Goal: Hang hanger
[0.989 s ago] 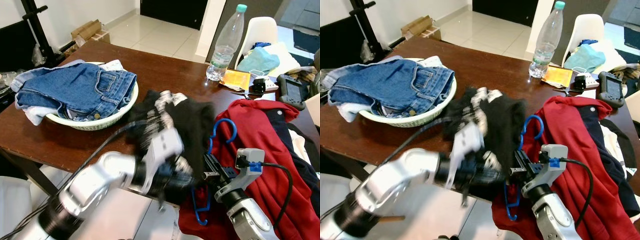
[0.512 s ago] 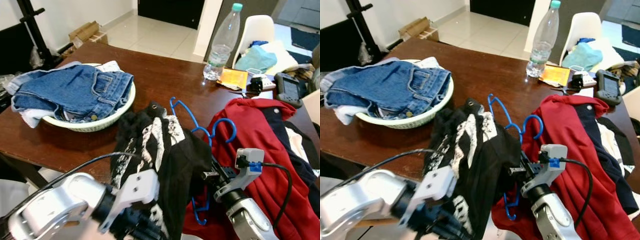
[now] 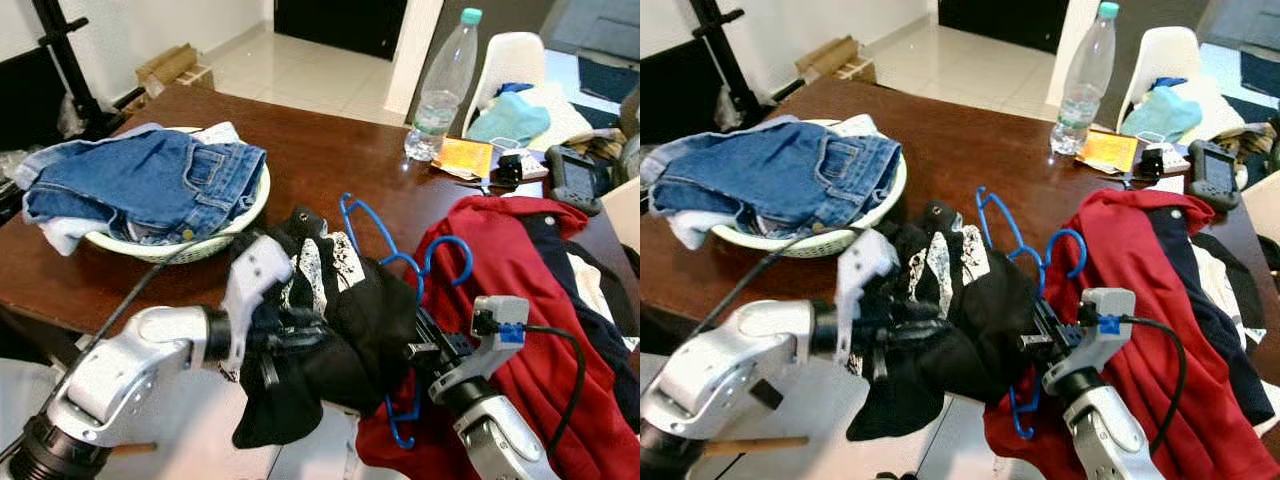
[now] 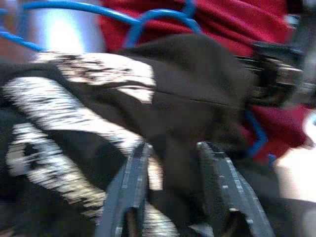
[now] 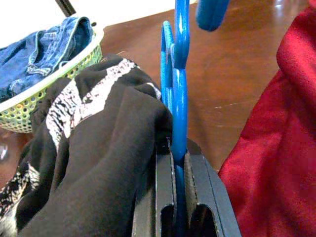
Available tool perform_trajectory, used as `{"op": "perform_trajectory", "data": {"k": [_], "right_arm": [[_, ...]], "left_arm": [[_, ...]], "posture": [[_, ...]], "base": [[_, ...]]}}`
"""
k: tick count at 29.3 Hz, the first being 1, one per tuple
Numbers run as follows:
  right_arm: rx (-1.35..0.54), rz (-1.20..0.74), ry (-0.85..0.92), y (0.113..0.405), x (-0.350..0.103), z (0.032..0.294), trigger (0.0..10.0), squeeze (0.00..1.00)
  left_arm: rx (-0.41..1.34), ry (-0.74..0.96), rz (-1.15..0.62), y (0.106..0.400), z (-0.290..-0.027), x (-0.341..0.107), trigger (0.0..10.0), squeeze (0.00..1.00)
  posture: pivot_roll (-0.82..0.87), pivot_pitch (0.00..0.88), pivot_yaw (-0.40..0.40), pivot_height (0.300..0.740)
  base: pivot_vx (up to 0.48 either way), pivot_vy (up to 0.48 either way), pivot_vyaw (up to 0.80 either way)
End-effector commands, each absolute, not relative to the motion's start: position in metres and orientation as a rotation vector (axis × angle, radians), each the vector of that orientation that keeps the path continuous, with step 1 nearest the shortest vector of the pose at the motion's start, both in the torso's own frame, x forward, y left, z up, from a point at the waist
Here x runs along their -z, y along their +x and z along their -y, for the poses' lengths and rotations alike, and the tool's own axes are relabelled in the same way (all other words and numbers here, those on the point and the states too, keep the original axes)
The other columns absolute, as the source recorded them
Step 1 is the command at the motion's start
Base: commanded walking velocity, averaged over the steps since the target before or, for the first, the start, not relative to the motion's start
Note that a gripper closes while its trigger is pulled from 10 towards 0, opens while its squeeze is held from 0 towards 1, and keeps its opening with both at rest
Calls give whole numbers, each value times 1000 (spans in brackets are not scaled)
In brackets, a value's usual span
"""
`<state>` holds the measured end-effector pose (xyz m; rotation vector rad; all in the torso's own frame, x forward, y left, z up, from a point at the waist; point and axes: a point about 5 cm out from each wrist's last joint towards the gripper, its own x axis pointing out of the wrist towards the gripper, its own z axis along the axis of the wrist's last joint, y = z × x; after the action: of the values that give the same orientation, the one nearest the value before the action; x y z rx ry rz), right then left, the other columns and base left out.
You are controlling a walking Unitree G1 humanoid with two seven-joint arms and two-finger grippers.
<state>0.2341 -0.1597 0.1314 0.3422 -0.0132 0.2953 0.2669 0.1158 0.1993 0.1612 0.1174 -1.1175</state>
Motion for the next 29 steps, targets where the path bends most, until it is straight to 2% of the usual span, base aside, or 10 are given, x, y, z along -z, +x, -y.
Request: {"op": "perform_trajectory", "data": {"k": [1,10,14,17,18,19,25,29], "right_arm": [[-268,-29,338,232,-123,165,10000,0],[-272,-33,342,232,-122,165,10000,0],[-273,-34,343,232,-122,165,10000,0],[-273,-34,343,232,-122,165,10000,0],[-274,-34,342,232,-122,165,10000,0],[-274,-34,339,232,-123,166,10000,0],[-274,-35,330,232,-123,168,10000,0],[-272,-33,320,232,-124,169,10000,0]], "left_arm": [[1062,162,-124,269,-128,-200,10000,1000],[903,313,-129,276,-168,-217,10000,1000],[728,420,-155,288,-200,-220,10000,1000],[728,420,-155,288,-200,-220,10000,1000],[679,446,-162,292,-207,-217,10000,1000],[656,454,-140,300,-208,-211,10000,0],[656,460,19,324,-193,-207,10000,0],[719,420,144,339,-168,-215,10000,0]], "posture": [[79,170,-42,740],[84,174,-44,740],[84,176,-47,740],[84,176,-47,740],[81,175,-48,740],[75,177,-53,740],[60,177,-57,740],[44,176,-53,740]], "base": [[0,0,0],[0,0,0],[0,0,0],[0,0,0],[0,0,0],[0,0,0],[0,0,0],[0,0,0]]}}
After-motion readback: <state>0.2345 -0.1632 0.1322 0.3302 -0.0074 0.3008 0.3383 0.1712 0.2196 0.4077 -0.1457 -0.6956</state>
